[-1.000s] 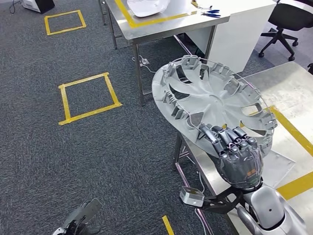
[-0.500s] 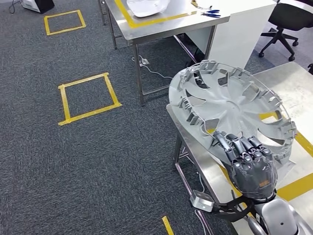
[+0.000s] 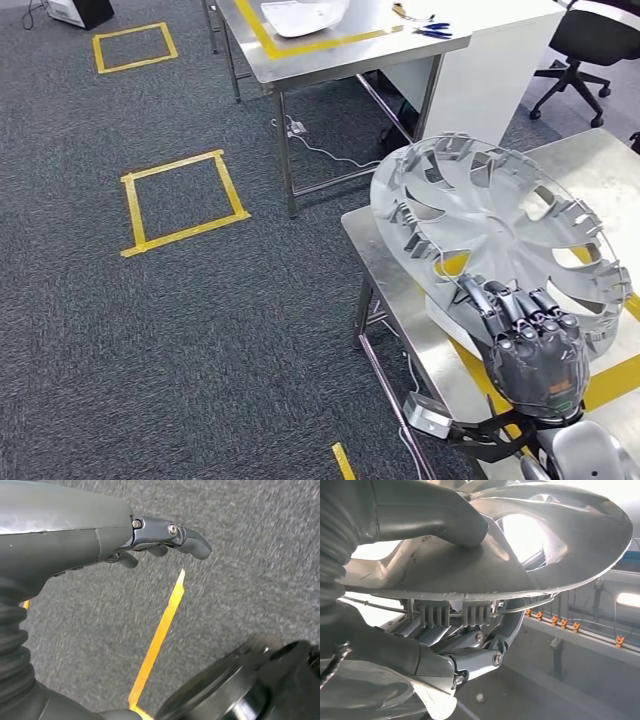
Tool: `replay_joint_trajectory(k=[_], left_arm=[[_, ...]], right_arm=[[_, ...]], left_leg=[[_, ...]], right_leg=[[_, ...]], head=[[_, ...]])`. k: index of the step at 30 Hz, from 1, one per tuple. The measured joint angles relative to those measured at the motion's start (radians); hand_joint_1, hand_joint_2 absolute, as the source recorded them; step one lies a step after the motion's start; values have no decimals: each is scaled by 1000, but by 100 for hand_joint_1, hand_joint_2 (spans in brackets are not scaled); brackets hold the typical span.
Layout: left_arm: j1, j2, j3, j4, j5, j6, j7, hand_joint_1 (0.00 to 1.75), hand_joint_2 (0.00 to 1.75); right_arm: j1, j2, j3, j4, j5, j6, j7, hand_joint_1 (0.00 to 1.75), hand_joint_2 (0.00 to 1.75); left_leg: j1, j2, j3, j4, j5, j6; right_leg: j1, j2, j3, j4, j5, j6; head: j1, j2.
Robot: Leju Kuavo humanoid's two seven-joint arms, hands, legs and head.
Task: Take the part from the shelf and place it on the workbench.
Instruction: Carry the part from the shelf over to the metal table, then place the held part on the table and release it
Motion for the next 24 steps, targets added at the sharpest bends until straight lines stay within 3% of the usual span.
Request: replay_joint_trajectory(k=[12, 24], left_arm=[[-107, -59, -42, 115, -81, -89, -55, 0, 175], [-103, -88, -67, 124, -93, -99, -47, 0, 175]], right_arm=[[65, 0, -49, -32, 3, -7, 4, 175, 175], [128, 0, -98, -70, 19, -11, 11, 175, 175]], left_leg=[[0, 0, 1, 0, -1, 0], [0, 0, 2, 0, -3, 2]], right_leg=[[0, 0, 1, 0, -1, 0], [0, 0, 1, 0, -2, 0]], head=[[0, 0], [0, 0]])
